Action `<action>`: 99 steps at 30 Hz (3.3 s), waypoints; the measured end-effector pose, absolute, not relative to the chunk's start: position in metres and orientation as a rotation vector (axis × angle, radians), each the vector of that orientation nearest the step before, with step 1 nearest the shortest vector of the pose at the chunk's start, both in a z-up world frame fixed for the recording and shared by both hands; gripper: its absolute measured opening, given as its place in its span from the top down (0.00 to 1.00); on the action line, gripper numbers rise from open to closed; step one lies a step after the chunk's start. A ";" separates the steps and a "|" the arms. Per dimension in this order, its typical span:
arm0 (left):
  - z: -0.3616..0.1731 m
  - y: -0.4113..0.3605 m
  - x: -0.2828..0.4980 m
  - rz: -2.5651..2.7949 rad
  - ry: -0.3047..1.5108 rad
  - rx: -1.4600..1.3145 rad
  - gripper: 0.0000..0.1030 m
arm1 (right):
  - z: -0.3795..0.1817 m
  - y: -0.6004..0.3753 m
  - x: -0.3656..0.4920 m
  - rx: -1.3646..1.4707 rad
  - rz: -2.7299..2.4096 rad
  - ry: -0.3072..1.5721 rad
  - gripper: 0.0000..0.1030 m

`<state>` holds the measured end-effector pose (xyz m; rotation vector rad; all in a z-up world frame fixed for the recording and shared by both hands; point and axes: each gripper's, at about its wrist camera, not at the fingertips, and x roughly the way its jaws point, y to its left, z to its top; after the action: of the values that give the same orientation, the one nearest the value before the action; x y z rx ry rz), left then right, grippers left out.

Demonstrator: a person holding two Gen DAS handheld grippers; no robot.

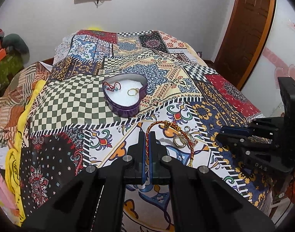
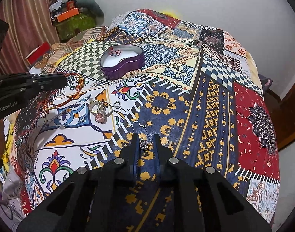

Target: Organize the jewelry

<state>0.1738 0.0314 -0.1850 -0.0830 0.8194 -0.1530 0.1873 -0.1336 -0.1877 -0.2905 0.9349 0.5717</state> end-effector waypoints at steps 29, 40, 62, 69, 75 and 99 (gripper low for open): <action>-0.153 0.066 0.233 -0.055 0.713 -0.097 0.99 | -0.107 -0.080 0.242 -0.181 0.612 0.738 0.88; -0.167 0.082 0.279 -0.027 0.738 -0.093 0.99 | -0.116 -0.052 0.282 -0.159 0.650 0.775 0.88; -0.222 0.079 0.329 -0.047 0.867 -0.094 0.99 | -0.174 -0.017 0.332 -0.180 0.700 1.014 0.88; -0.224 0.078 0.328 -0.053 0.870 -0.080 0.99 | -0.187 -0.016 0.340 -0.162 0.700 1.073 0.88; -0.222 0.079 0.325 -0.049 0.862 -0.072 0.99 | -0.188 -0.013 0.338 -0.200 0.683 1.059 0.88; -0.173 0.090 0.258 0.000 0.820 -0.053 0.70 | -0.132 -0.026 0.281 -0.319 0.620 0.866 0.65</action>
<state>0.2581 0.0898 -0.1727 -0.0528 0.8204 -0.0003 0.2807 -0.0256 -0.1325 -0.3188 0.8664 0.6204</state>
